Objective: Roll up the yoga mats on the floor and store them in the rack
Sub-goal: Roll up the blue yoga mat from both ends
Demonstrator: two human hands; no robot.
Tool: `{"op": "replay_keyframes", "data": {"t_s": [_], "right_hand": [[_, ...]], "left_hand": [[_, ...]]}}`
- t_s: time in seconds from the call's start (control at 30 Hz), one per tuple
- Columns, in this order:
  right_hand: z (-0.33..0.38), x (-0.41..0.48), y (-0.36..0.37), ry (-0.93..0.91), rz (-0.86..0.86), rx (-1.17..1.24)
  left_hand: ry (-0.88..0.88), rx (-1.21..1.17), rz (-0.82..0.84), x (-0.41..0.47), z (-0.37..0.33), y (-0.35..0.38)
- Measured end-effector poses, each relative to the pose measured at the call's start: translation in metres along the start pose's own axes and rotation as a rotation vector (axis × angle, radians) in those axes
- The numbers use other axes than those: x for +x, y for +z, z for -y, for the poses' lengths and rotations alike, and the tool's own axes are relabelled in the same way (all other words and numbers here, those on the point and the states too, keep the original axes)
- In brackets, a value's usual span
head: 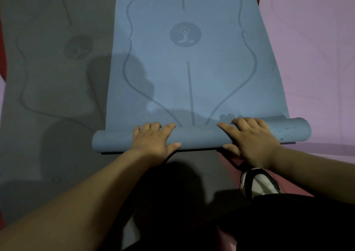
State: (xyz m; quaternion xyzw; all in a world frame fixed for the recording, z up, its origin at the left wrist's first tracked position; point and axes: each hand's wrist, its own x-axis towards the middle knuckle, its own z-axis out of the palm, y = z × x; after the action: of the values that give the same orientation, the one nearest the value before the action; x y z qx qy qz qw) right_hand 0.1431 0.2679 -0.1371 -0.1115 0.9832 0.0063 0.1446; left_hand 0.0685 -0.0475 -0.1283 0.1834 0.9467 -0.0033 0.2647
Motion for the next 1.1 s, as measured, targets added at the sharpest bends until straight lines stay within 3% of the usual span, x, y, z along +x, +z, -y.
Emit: {"op": "replay_keyframes", "data": {"t_s": [0.13, 0.37, 0.53, 0.67, 0.83, 1.1], "right_hand": [[-0.006, 0.007, -0.007, -0.005, 0.104, 0.010], [-0.014, 0.022, -0.017, -0.020, 0.187, 0.047], [-0.001, 0.005, 0.000, 0.064, -0.059, 0.027], [0.001, 0.002, 0.007, 0.066, -0.133, -0.021], [-0.011, 0.021, -0.012, 0.060, 0.074, -0.046], [-0.023, 0.042, -0.026, -0.009, 0.204, -0.038]], "left_hand": [[0.015, 0.026, -0.185, -0.033, -0.007, 0.028], [-0.021, 0.028, -0.121, -0.006, -0.002, 0.015], [-0.009, 0.031, -0.117, 0.005, 0.002, 0.008], [0.004, 0.031, -0.114, 0.010, 0.005, 0.005], [0.005, 0.010, -0.028, 0.019, 0.007, -0.010], [0.056, 0.000, -0.242, 0.007, 0.007, 0.004]]}}
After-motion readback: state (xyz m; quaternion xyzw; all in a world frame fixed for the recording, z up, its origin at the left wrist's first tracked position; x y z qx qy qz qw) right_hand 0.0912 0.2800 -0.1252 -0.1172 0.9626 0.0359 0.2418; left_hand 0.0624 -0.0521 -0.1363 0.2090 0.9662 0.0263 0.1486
